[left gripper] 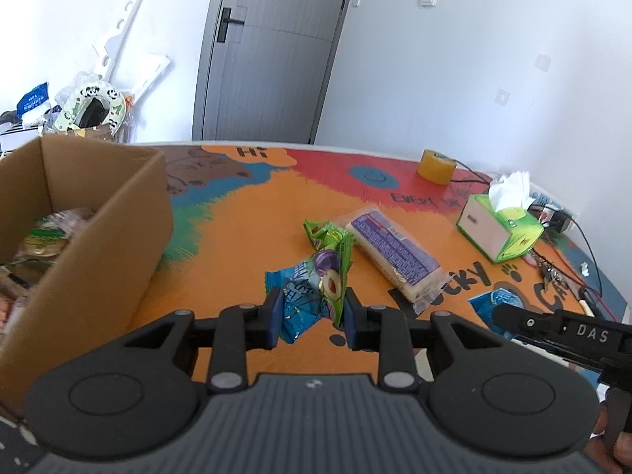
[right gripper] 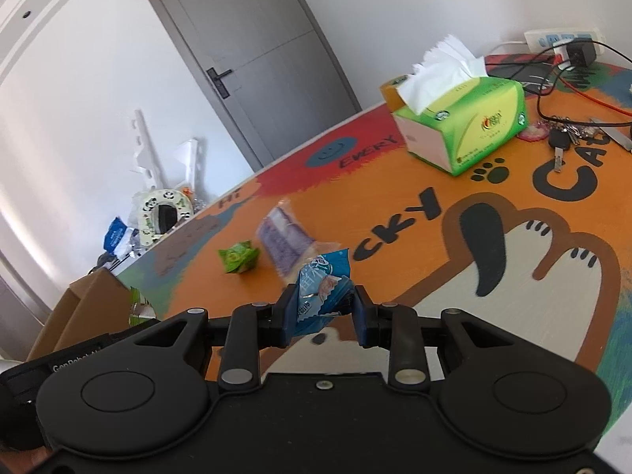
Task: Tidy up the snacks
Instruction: 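Carry the packets over the cardboard box and open both tools to drop them, then move both tools back over the green candy and purple bar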
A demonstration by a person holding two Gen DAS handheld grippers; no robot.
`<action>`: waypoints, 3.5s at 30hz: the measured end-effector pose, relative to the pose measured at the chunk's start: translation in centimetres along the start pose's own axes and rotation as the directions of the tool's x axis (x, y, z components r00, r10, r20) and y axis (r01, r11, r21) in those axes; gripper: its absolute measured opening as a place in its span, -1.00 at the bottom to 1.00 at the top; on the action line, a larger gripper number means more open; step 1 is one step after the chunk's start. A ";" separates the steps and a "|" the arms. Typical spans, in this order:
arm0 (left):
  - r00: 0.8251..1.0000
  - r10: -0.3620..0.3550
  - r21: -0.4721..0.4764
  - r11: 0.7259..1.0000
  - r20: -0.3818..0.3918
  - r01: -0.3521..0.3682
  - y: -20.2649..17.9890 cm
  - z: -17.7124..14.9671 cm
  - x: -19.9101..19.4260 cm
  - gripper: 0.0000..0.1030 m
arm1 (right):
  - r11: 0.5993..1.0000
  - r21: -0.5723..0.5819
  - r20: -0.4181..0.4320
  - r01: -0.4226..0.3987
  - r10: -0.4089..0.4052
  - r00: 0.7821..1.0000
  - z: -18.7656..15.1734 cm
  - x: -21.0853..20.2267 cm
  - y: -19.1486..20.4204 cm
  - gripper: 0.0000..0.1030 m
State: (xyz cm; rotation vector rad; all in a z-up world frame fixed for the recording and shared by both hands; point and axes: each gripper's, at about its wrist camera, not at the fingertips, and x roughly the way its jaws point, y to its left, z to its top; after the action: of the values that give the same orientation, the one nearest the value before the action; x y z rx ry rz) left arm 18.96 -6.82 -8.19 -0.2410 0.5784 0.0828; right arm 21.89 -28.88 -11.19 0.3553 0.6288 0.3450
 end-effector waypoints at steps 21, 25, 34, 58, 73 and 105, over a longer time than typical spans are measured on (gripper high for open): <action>0.993 0.024 -0.053 0.998 0.120 -0.017 4.8 2.5 -7.5 -0.43 | 0.985 -0.109 0.047 -0.135 0.141 0.989 0.0 -2.1 6.6 -0.43; 0.989 0.038 -0.061 0.998 0.146 -0.029 5.9 3.0 -8.8 -0.43 | 0.979 -0.130 0.042 -0.158 0.164 0.985 -0.1 -2.1 8.2 -0.43; 0.980 0.098 -0.111 0.991 0.172 -0.079 9.4 3.6 -10.2 -0.43 | 0.967 -0.159 0.020 -0.199 0.205 0.979 0.1 -1.3 11.4 -0.43; 0.976 0.163 -0.253 0.960 0.142 -0.123 17.6 3.9 -9.1 -0.21 | 0.915 -0.273 -0.066 -0.297 0.291 0.955 -0.4 2.8 21.1 -0.43; 0.960 0.239 -0.309 0.933 0.147 -0.185 21.2 3.8 -11.3 0.01 | 0.870 -0.320 -0.156 -0.375 0.342 0.927 -2.5 4.4 26.7 -0.42; 0.978 0.135 -0.200 0.975 0.157 -0.102 12.3 3.4 -10.2 0.87 | 0.966 -0.176 -0.009 -0.187 0.189 0.982 -0.6 -1.2 14.6 0.99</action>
State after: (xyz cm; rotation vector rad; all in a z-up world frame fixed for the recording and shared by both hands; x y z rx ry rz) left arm 10.47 5.85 -2.36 -0.3817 0.4150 0.2734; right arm 17.64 -16.37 -4.87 0.2466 0.5534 0.5771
